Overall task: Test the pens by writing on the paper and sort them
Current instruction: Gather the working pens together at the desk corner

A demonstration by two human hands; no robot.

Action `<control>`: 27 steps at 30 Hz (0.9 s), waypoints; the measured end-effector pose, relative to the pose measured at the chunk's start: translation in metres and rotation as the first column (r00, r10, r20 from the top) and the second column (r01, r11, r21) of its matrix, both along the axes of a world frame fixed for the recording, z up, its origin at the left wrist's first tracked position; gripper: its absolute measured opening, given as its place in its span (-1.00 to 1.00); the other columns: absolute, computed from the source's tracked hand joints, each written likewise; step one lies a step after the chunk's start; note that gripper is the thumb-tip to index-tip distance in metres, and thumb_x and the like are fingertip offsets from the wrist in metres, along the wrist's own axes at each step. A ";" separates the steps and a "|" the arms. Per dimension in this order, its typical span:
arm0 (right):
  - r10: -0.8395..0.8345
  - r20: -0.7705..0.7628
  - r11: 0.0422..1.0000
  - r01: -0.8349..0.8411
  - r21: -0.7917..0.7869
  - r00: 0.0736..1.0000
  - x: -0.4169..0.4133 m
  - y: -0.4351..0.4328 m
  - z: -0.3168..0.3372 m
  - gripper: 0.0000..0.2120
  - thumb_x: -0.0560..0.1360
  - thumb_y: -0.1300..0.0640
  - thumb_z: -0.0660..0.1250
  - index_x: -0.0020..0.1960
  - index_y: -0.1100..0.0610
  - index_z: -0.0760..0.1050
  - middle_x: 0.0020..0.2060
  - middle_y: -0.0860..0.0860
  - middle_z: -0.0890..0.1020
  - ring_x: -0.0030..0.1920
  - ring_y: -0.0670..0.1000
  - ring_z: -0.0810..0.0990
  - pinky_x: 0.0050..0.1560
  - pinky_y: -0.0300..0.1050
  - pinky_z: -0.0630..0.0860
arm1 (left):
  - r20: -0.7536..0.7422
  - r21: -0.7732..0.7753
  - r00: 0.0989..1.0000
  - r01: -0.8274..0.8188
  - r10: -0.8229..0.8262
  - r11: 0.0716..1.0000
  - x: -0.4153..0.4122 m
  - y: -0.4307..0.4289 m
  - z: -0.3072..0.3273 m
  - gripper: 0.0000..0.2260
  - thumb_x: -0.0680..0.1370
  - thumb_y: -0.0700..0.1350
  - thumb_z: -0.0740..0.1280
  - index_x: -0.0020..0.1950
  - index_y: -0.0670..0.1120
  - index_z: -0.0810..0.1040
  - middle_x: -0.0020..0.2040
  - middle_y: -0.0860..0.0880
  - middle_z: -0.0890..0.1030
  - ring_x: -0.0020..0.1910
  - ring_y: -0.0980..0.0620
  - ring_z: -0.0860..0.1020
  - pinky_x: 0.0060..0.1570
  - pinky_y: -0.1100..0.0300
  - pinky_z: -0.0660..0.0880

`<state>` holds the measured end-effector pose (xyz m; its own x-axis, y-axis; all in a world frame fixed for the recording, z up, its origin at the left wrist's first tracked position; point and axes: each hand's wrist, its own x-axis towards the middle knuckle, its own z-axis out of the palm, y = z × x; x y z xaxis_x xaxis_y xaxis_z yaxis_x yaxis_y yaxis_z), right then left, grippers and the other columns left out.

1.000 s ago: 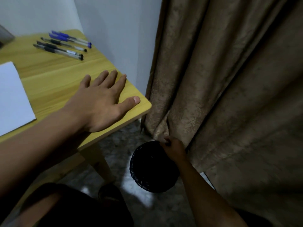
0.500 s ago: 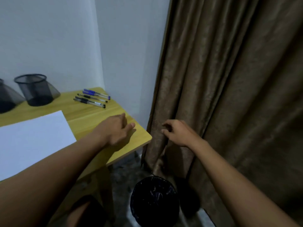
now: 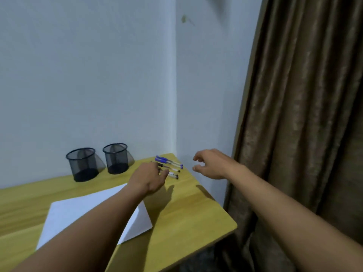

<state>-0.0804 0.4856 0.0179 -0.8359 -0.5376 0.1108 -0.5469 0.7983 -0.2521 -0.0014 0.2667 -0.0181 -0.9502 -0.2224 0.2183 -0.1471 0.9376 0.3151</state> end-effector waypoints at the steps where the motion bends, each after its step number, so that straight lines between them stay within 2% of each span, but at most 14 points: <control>1: 0.010 0.009 1.000 -0.010 0.009 1.000 -0.009 -0.010 -0.002 -0.52 0.58 -0.13 0.31 0.44 0.03 0.46 0.36 0.05 0.57 0.31 0.07 0.56 0.28 -0.03 0.50 | 0.003 0.014 1.000 -0.012 0.012 1.000 -0.006 -0.004 0.000 -0.56 0.60 0.22 0.16 -0.05 -0.12 0.62 -0.04 -0.16 0.66 -0.03 -0.16 0.59 -0.12 0.07 0.49; 4: 0.032 0.024 0.999 -0.033 0.023 0.999 -0.037 -0.038 -0.009 -0.52 0.57 -0.14 0.33 0.43 0.01 0.46 0.34 0.05 0.57 0.28 0.08 0.57 0.28 0.03 0.52 | 0.013 0.041 0.998 -0.057 0.057 0.998 -0.025 -0.012 -0.002 -0.61 0.61 0.19 0.18 -0.19 -0.08 0.50 -0.10 -0.17 0.62 -0.09 -0.15 0.56 -0.19 0.11 0.38; 10: 0.068 0.052 0.997 -0.070 0.039 0.996 -0.086 -0.074 -0.026 -0.55 0.57 -0.07 0.34 0.42 0.05 0.48 0.31 0.07 0.60 0.27 0.10 0.58 0.27 0.04 0.53 | 0.026 0.097 0.993 -0.114 0.112 0.989 -0.065 -0.021 -0.023 -0.62 0.59 0.20 0.21 -0.07 -0.09 0.58 -0.01 -0.17 0.66 -0.01 -0.18 0.59 -0.11 0.08 0.45; 15: 0.076 0.093 0.997 -0.077 0.007 0.993 -0.117 -0.089 -0.040 -0.55 0.58 0.02 0.35 0.45 0.10 0.47 0.32 0.11 0.60 0.28 0.12 0.59 0.29 0.02 0.52 | -0.010 0.157 0.980 -0.196 0.200 0.968 -0.090 -0.020 -0.041 -0.70 0.57 0.16 0.22 -0.15 -0.04 0.53 -0.06 -0.14 0.65 -0.12 -0.15 0.55 -0.16 0.10 0.43; 18: 0.081 0.114 0.997 -0.080 -0.018 0.990 -0.132 -0.095 -0.052 -0.55 0.58 0.03 0.36 0.45 0.08 0.48 0.36 0.10 0.58 0.33 0.11 0.56 0.33 0.02 0.49 | -0.026 0.191 0.956 -0.283 0.293 0.940 -0.104 -0.021 -0.051 -0.68 0.54 0.17 0.21 -0.18 -0.05 0.54 -0.09 -0.11 0.66 -0.15 -0.15 0.57 -0.15 0.08 0.51; 20: 0.088 0.148 0.995 -0.081 -0.053 0.985 -0.142 -0.100 -0.063 -0.55 0.57 0.01 0.37 0.44 0.07 0.50 0.35 0.08 0.60 0.30 0.09 0.57 0.30 0.00 0.50 | -0.029 0.196 0.931 -0.352 0.364 0.915 -0.116 -0.022 -0.054 -0.67 0.52 0.20 0.22 -0.11 -0.05 0.55 -0.05 -0.11 0.65 -0.08 -0.17 0.58 -0.14 0.07 0.49; 24: 0.110 0.177 0.986 -0.084 -0.145 0.978 -0.152 -0.105 -0.077 -0.62 0.54 0.00 0.43 0.34 0.05 0.60 0.15 0.03 0.70 0.05 0.00 0.64 0.09 -0.06 0.56 | -0.004 0.189 0.896 -0.436 0.445 0.880 -0.133 -0.020 -0.054 -0.51 0.48 0.28 0.30 0.14 -0.09 0.46 0.11 -0.11 0.60 0.13 -0.19 0.55 -0.10 0.05 0.39; 27: 0.113 0.144 0.981 -0.088 -0.171 0.983 -0.158 -0.107 -0.079 -0.71 0.52 0.04 0.46 0.23 0.03 0.67 0.08 -0.01 0.72 0.01 -0.03 0.62 0.02 -0.11 0.51 | 0.029 0.204 0.879 -0.471 0.475 0.858 -0.142 -0.020 -0.055 -0.46 0.40 0.27 0.39 0.17 -0.09 0.43 0.13 -0.10 0.58 0.14 -0.17 0.55 -0.08 0.04 0.42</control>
<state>-0.2382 0.3783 -0.0607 -0.7925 -0.6048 0.0791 -0.5670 0.6827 -0.4609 -0.1434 0.2463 -0.0736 -0.7152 -0.6846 0.1408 -0.5479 0.6742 0.4952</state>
